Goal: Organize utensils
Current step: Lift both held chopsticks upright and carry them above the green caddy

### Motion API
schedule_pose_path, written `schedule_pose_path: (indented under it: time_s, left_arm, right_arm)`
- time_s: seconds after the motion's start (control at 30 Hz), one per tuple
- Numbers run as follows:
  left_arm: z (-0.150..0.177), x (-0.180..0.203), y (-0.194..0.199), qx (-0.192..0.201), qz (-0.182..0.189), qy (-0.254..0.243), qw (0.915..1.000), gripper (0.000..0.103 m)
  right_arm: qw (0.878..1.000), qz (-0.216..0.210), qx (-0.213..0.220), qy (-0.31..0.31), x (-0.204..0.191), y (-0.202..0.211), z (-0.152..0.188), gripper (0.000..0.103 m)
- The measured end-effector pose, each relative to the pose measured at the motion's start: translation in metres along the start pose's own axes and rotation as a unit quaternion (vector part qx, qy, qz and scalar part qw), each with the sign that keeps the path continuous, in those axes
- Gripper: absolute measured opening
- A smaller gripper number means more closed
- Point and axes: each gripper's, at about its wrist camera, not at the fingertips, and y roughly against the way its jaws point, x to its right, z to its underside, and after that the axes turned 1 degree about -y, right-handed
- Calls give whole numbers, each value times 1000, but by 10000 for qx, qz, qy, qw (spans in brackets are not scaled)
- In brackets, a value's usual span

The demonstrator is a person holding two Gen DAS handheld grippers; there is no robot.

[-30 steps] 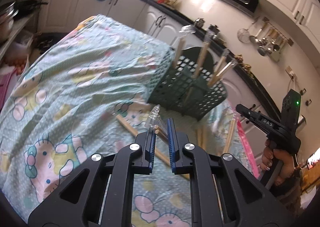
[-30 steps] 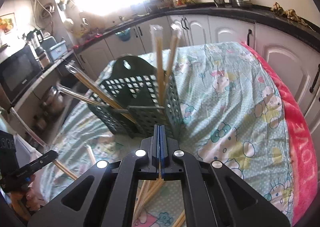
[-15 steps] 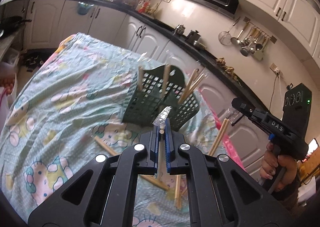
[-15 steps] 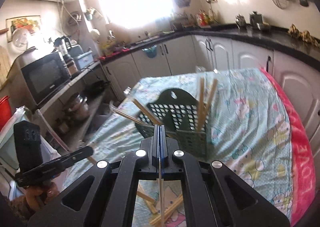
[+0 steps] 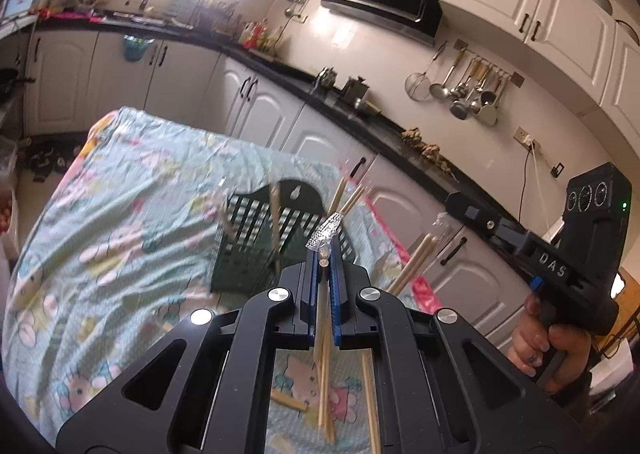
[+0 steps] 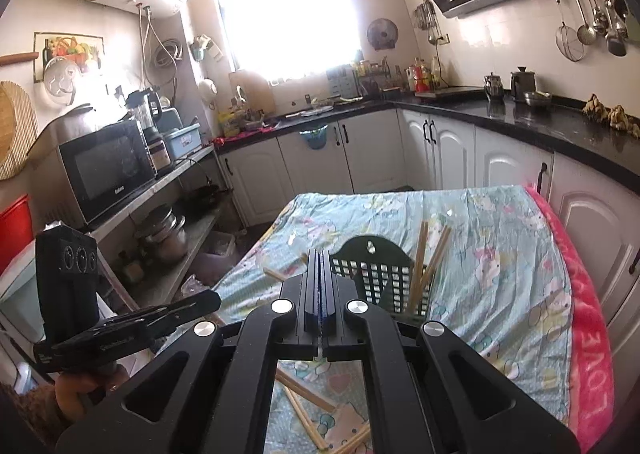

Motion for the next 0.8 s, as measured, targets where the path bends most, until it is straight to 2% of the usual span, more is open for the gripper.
schedule_pose_path:
  time_s: [0.27,0.5,0.8]
  left_arm:
    - [-30,16,8,328,80,-227,9992,2]
    - [-56,26,11,574,78,-375,9976,2]
    - [-91,39,7,812,26,-569,9951,2]
  right_arm:
    - [9996,-84,216,133,-12,7,-19,1]
    - [9987,23,435,263,-15,11,-43,1]
    - [9974,186,686,136,3,8,-79,1]
